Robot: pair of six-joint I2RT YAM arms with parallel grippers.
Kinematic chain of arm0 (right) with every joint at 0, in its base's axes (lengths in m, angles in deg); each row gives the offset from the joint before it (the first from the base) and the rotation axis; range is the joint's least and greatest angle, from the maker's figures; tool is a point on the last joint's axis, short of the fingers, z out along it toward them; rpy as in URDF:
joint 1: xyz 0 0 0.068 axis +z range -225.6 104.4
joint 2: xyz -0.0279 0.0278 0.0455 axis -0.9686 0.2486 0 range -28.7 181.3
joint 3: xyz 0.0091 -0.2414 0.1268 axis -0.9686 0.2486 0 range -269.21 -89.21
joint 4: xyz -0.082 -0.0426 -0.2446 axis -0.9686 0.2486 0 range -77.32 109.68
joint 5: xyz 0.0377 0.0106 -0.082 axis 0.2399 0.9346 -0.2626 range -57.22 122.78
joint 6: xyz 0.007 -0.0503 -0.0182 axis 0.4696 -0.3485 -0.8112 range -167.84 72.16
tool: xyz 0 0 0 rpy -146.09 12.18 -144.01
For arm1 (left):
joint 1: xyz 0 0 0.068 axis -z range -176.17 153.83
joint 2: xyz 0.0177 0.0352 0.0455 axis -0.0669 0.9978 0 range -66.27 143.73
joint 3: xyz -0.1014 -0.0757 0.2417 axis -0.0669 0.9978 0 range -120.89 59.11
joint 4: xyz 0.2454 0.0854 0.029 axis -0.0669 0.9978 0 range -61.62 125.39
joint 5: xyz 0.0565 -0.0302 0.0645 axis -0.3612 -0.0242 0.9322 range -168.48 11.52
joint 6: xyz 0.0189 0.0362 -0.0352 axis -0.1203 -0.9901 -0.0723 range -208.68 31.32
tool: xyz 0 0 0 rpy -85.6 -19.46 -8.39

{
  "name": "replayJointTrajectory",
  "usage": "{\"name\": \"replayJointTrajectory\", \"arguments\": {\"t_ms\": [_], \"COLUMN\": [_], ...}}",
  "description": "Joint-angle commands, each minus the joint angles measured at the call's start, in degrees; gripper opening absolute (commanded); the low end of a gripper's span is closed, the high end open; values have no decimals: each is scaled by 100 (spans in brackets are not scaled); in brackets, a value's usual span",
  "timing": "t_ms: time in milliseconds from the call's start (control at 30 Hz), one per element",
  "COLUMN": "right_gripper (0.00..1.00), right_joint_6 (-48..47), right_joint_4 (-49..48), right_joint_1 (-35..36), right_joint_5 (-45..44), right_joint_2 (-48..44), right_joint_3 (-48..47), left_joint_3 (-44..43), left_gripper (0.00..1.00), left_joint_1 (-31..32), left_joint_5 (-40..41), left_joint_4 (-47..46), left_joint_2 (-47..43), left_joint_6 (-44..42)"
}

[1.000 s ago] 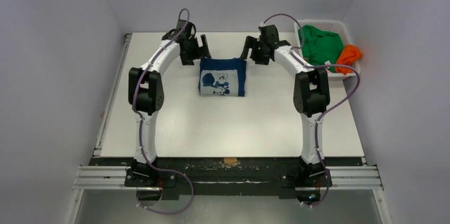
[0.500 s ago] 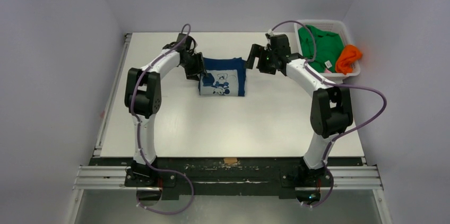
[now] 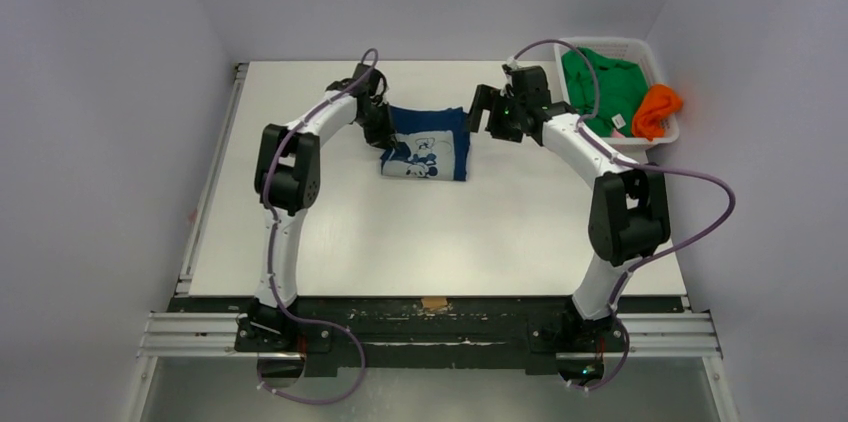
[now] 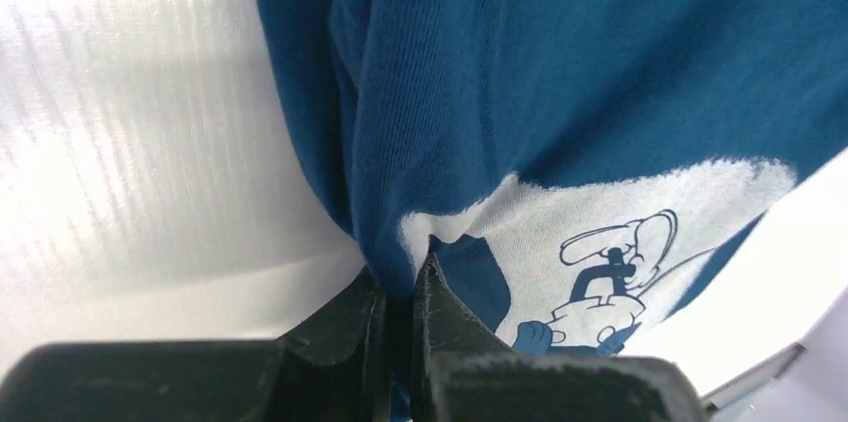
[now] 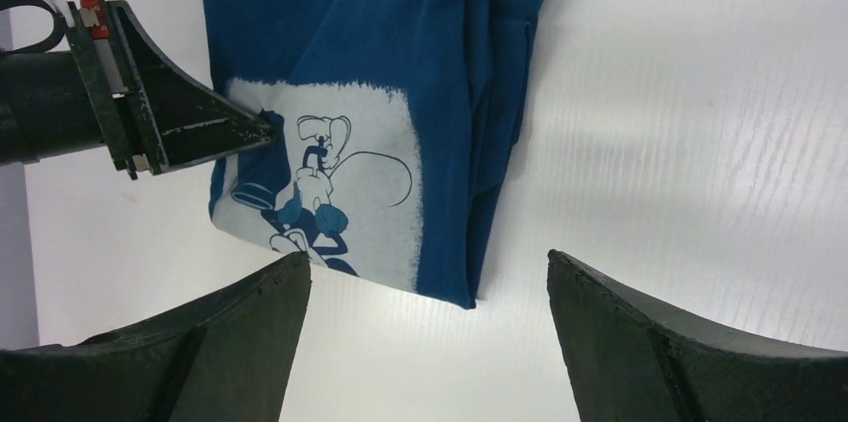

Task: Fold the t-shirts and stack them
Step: Put the neatly folded tshirt into the corner of the board with the left arm

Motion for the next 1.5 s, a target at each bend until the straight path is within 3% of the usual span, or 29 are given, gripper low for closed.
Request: {"name": "replayJointTrajectory", "arguments": {"t_ms": [0,133,400,533,900,1167,1200,1267,1333,1367,1467], "right_gripper": [87,89,91,92,92,92,92,92,93,93,94], "right_joint_6": [-113,-168,-161,-335,-405,-346,-332,-327,-313,-304,-259], "right_joint_4": [36,75,167,222,657,785,804,896,945,955,931], "right_joint_1": [3,2,0,3,3,-3,0,-2,3,-4,-2], "right_joint_5": [-252,-644,-1455,-1739,-2105,-2120,-2106,-2096,-2148,-2169,-2242], "right_joint_2": [-370,-435,-255,-78,619,906,941,989,997,974,812], "right_joint_3": [37,23,-198,-406,-924,-1232,-1285,-1374,-1422,-1420,-1324], "left_joint_3": [-539,-764,-1117,-1438,-3575,-3450,-3492,-3569,-3546,-3507,-3336], "left_gripper": [0,0,0,0,0,2,13,58,90,99,100], "left_joint_1": [60,-18,-772,-1366,-2536,-2883,-2884,-2884,-2883,-2884,-2880], "left_joint_5": [1124,2667,4039,3968,3532,3492,3580,3740,3840,3857,3861], "left_joint_4": [749,1146,1244,1087,1211,158,75,49,14,-6,2], "left_joint_2": [-71,-377,-526,-300,947,961,1025,1096,1024,936,486], "left_joint_6": [-239,-723,-1517,-1919,-2336,-2741,-2825,-2893,-2886,-2867,-2684]}}
